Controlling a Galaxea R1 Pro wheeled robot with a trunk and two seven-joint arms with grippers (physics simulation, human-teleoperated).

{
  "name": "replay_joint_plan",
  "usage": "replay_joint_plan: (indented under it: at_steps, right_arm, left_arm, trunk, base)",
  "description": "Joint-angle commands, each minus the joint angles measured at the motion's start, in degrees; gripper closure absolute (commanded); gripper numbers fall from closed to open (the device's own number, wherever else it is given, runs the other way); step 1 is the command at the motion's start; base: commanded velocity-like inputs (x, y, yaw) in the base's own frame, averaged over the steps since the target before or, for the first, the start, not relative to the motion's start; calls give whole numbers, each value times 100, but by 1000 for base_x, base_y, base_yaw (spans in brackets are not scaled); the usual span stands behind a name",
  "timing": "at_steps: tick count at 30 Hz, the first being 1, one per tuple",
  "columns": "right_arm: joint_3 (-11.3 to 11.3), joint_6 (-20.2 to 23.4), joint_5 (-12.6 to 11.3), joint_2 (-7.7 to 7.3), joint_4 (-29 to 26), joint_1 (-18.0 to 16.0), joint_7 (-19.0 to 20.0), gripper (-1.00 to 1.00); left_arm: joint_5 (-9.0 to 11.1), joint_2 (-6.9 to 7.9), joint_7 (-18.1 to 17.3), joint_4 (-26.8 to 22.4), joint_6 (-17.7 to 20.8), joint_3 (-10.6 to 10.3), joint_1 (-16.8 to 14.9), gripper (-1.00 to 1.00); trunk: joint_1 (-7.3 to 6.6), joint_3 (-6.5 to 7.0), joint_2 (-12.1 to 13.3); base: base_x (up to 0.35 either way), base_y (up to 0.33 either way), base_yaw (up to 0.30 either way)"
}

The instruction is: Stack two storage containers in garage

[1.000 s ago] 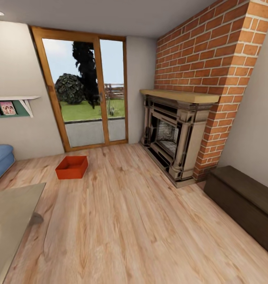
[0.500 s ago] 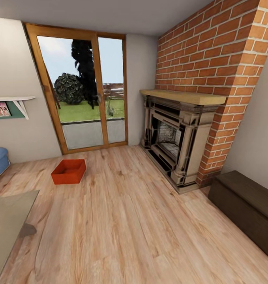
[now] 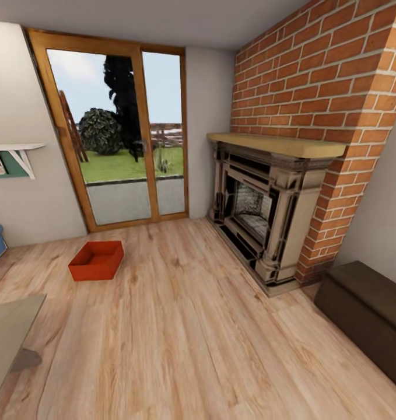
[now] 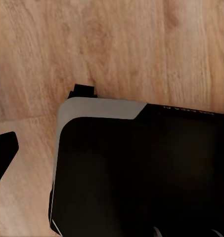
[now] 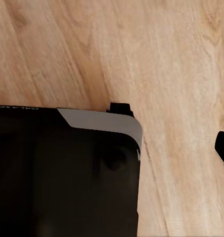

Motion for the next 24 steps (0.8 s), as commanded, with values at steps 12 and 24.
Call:
replay_joint_plan:
  at_steps: [12, 24]
  right_arm:
    - [43, -34, -56, 5, 15, -7, -8, -100]
    - [46, -36, -47, -1, 15, -7, -8, -100]
  left_arm:
    - [55, 2, -23, -3, 32, -4, -3, -100]
    - [55, 2, -23, -3, 32, -4, -3, -100]
  trunk:
    - [4, -7, -5]
    - [4, -7, -5]
  base:
    - [322, 0, 65]
    - [322, 0, 125]
